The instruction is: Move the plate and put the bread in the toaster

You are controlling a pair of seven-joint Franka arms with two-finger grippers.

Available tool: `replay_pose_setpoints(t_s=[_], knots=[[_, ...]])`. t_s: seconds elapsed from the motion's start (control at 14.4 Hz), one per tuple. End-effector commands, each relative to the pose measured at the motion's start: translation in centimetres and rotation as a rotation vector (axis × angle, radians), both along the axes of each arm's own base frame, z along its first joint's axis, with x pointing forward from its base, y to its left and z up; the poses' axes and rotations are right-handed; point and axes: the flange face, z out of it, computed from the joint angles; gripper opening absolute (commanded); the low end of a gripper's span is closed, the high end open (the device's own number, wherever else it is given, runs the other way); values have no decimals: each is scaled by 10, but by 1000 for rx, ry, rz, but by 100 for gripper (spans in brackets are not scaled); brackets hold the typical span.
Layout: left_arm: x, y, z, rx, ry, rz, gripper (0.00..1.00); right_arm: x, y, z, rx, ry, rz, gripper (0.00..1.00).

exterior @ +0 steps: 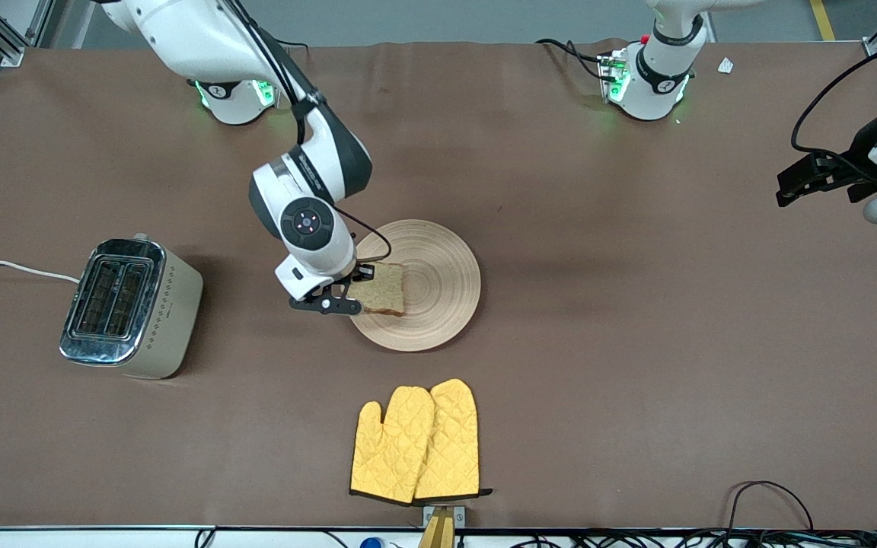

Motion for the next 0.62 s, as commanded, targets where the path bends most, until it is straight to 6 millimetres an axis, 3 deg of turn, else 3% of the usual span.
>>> replay_pose_setpoints(t_s=[0.0, 0.21, 0.35, 0.55], knots=[[1, -6, 8, -12, -17, -11, 100, -2, -10, 56, -125, -11, -12, 0], [0, -3, 9, -10, -20, -8, 100, 2, -39, 104, -351, -16, -37, 0], [-1, -3, 8, -11, -13, -8, 100, 3, -58, 122, -459, -1, -71, 0], [-2, -9, 11, -6, -16, -12, 100, 13, -107, 137, -577, 42, -162, 0]])
